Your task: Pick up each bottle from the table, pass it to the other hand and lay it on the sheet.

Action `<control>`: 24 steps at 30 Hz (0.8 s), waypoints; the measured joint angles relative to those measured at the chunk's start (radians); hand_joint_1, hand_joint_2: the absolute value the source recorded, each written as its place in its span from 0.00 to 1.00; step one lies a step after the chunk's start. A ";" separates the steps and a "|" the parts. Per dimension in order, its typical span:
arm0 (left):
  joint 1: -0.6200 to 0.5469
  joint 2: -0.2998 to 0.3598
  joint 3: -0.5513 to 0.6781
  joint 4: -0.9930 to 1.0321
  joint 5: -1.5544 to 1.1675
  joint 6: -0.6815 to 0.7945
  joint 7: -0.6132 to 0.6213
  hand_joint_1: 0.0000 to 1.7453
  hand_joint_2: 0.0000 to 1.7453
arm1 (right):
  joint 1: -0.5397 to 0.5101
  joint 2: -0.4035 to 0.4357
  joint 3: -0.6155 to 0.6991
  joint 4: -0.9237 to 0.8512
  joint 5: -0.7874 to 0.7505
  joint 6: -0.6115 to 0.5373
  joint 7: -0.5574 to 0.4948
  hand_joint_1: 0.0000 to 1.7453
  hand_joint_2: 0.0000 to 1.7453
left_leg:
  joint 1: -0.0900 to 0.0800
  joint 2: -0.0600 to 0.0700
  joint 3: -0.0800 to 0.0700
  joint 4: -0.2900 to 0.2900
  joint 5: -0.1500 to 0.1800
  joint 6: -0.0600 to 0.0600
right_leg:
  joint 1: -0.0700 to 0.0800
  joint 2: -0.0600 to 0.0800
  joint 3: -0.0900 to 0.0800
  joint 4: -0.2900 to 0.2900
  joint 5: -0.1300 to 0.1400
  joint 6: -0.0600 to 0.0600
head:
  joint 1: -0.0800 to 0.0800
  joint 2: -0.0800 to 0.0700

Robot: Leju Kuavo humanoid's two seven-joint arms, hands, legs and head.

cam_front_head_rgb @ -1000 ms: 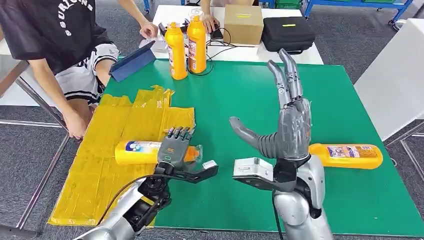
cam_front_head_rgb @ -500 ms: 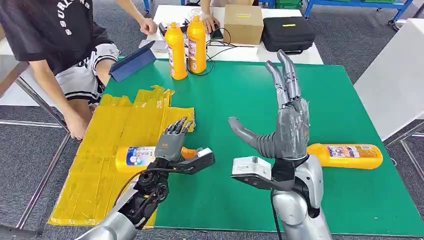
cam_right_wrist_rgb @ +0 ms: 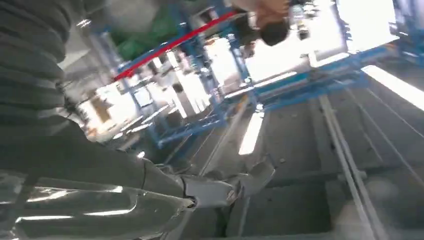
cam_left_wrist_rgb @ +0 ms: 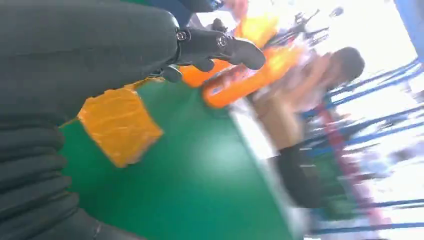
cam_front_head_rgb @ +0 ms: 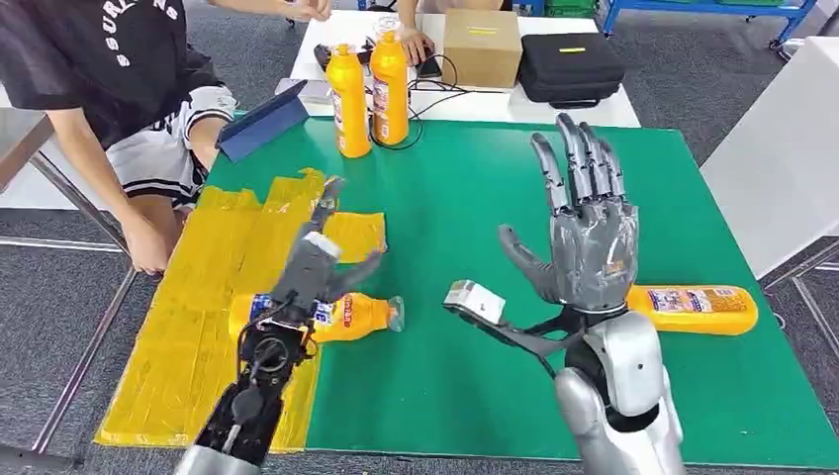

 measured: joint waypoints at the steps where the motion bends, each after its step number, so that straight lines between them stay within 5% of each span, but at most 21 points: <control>1: 0.022 0.013 0.006 -0.064 0.044 -0.023 0.001 0.00 1.00 | 0.002 -0.025 -0.021 0.003 -0.001 0.010 0.005 0.00 1.00 | 0.000 0.000 0.000 0.000 0.000 0.000 | 0.000 0.000 0.000 0.000 0.000 0.000 | 0.000 0.000; 9: 0.099 0.065 0.025 -0.307 0.128 -0.046 -0.010 0.00 1.00 | 0.033 -0.151 -0.109 0.022 0.058 0.149 0.038 0.00 1.00 | 0.000 -0.002 0.000 0.000 0.000 0.000 | 0.000 -0.002 0.000 0.000 0.000 0.000 | 0.000 0.000; 16: 0.147 0.099 0.045 -0.379 0.179 -0.059 -0.042 0.00 1.00 | 0.085 -0.328 -0.282 0.136 -0.187 0.247 -0.142 0.00 1.00 | -0.002 -0.004 -0.001 0.000 0.000 0.001 | -0.002 -0.003 0.000 0.000 0.000 0.000 | 0.000 0.000; 24: 0.152 0.113 0.051 -0.390 0.194 -0.058 -0.054 0.00 1.00 | 0.005 -0.409 -0.397 0.410 -0.219 0.288 -0.170 0.00 1.00 | -0.002 -0.004 -0.001 0.000 0.001 0.002 | -0.002 -0.003 0.000 0.000 0.000 0.001 | 0.000 0.000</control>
